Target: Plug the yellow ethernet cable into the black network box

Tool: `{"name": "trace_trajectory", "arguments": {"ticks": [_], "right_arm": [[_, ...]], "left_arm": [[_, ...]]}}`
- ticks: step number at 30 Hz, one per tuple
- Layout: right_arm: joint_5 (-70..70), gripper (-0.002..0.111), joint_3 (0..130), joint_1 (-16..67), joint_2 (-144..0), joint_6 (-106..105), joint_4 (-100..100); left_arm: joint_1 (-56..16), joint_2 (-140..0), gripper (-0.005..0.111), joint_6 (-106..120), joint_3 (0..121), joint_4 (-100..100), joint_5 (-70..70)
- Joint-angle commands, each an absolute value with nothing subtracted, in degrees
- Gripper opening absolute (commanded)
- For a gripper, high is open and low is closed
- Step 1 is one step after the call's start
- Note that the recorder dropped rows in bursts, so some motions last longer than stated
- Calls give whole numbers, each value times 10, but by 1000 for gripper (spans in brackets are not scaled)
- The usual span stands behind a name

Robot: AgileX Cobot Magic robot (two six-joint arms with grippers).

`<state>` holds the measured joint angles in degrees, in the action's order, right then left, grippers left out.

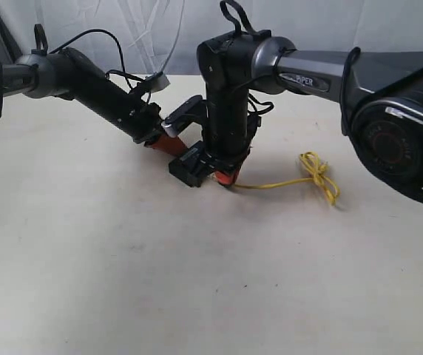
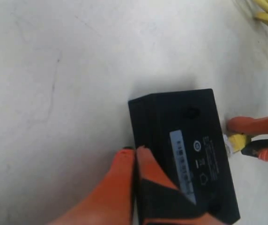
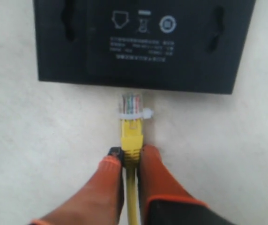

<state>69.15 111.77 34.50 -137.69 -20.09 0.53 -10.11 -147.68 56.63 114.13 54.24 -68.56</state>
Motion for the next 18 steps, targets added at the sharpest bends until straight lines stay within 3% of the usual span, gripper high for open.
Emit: {"name": "trace_trajectory", "arguments": {"ticks": [1,18], "right_arm": [[684,-1,1131,330,-1367,-210,-13],[649,-1,1131,329,-1367,-236,-51]], "left_arm": [[-104,-1480,0,566,1142,548,-694],[-104,-1480,0,566,1142,548,-694]]}}
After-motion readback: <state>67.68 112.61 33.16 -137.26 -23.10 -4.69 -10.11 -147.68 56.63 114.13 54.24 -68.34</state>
